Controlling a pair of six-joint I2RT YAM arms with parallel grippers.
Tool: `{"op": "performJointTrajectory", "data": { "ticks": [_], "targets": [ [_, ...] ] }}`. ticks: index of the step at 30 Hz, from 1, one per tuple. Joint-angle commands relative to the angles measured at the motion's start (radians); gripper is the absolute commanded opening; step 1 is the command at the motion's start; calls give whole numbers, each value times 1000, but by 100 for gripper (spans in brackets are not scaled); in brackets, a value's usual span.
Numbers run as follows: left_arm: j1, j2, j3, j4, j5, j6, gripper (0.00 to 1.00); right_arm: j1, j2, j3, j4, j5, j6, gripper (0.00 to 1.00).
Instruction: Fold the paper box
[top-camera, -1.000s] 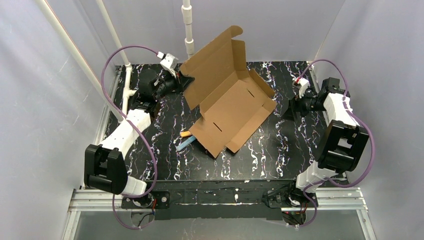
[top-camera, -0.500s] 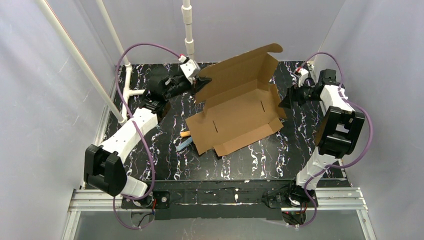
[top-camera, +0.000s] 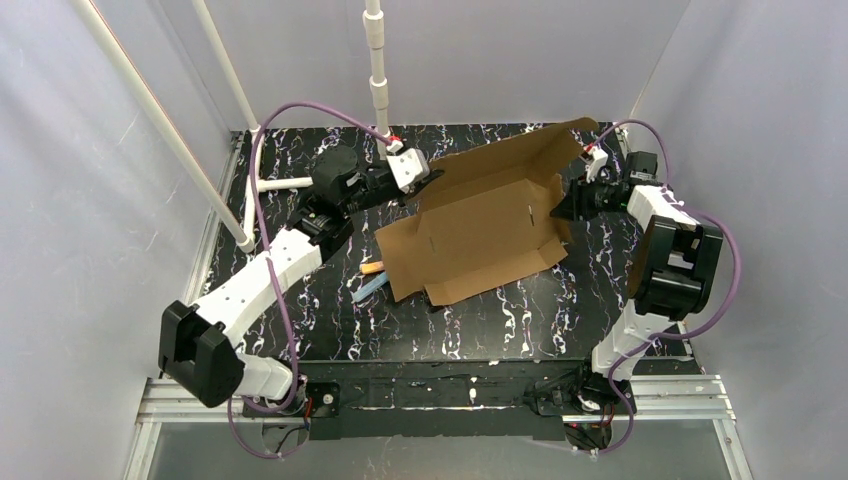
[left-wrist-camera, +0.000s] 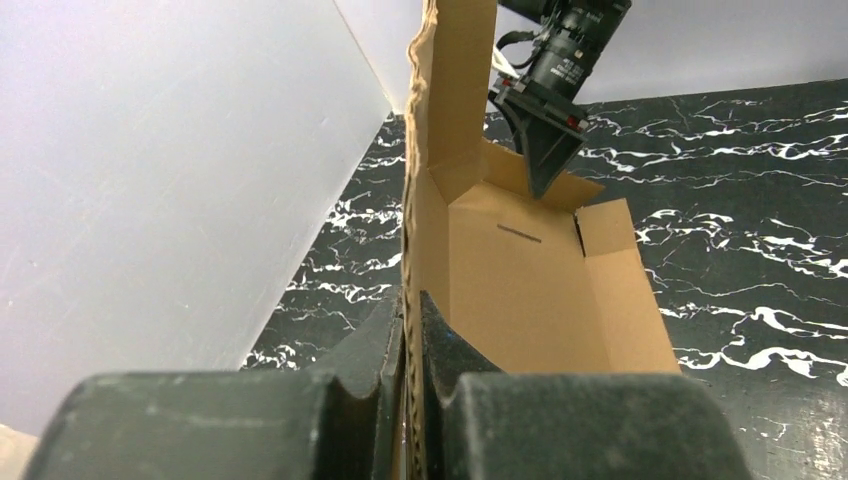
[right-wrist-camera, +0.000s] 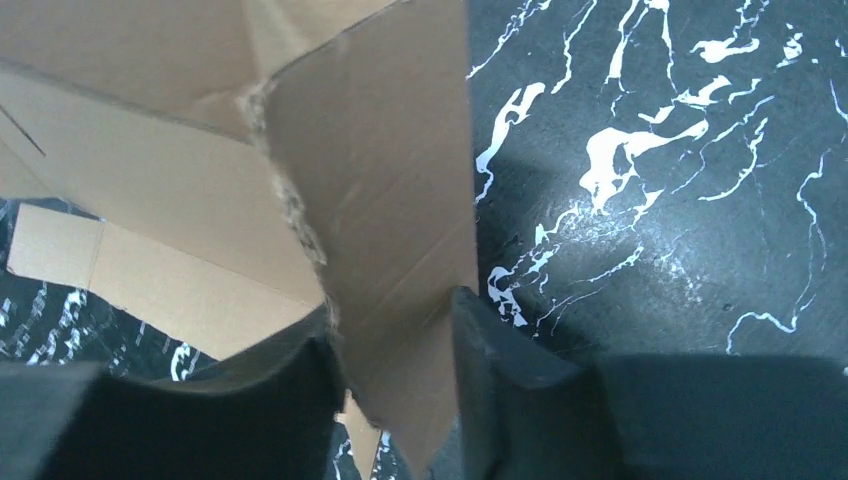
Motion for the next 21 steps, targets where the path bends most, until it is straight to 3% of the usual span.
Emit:
{"op": "performJointTrajectory", "data": {
  "ticks": [1,8,14,21],
  "targets": [
    [-34,-87,-25,25,-49,43,0,0,-67,-52,147,-3,78,39],
    [-67,-98,-83,81,-232,-32,0,-2,-139,-162,274,17,119,2],
    [-75,-93,-100,172,-257,-51,0,-1,-228,-245,374,-39,142,1],
    [-75,-2,-25,251,-228,-16,0,29,-343,-366,689,54,214,1]
  ]
}}
